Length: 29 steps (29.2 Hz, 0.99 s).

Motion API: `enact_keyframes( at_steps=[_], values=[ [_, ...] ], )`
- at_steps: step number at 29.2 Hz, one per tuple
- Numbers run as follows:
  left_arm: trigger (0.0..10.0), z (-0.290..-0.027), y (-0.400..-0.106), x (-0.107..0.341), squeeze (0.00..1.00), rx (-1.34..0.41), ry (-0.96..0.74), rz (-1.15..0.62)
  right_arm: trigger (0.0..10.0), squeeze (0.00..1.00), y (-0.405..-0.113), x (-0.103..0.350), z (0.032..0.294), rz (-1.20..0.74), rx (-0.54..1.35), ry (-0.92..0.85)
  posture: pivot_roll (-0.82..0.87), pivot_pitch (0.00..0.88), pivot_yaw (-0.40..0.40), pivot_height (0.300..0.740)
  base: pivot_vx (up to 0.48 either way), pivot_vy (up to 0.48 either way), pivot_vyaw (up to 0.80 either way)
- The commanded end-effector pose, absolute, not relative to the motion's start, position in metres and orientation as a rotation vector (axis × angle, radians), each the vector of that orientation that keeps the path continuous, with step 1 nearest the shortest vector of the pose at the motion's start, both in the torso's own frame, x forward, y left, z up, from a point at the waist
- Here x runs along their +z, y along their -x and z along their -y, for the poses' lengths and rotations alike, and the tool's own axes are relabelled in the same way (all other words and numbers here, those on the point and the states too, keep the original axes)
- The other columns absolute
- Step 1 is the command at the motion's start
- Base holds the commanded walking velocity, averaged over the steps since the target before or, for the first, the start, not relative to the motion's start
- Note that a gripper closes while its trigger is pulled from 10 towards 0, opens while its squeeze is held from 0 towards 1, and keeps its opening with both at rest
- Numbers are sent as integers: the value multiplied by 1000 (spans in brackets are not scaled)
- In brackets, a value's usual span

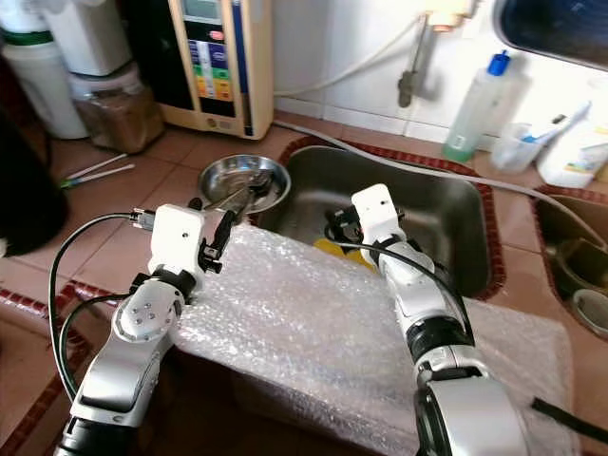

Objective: Kitchen organization

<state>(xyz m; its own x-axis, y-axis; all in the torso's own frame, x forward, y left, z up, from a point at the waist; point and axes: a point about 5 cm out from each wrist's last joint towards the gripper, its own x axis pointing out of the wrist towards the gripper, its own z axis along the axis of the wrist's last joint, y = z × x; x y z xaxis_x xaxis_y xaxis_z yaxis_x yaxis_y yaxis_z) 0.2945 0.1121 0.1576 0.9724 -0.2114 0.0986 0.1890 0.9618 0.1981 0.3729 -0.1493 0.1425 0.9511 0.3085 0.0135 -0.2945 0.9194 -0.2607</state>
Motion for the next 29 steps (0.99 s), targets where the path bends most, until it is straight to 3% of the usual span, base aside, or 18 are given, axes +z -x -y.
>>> enact_keyframes(
  at_steps=[1,11,19,29],
  values=[
    [10000,-117,-294,163,0,-193,-182,147,10000,0,-367,155,148,133,272,216,144,0,3,740,0,0,0],
    [10000,-123,-294,163,0,-201,-161,156,10000,0,-348,146,155,135,209,196,120,0,4,740,28,0,0],
    [10000,-123,-293,177,0,-188,-162,224,10000,0,-329,179,147,337,196,323,116,0,-8,740,276,0,0],
    [10000,-122,-294,175,0,-187,-149,226,10000,0,-318,164,142,255,216,304,102,0,-12,740,293,0,0]
  ],
)
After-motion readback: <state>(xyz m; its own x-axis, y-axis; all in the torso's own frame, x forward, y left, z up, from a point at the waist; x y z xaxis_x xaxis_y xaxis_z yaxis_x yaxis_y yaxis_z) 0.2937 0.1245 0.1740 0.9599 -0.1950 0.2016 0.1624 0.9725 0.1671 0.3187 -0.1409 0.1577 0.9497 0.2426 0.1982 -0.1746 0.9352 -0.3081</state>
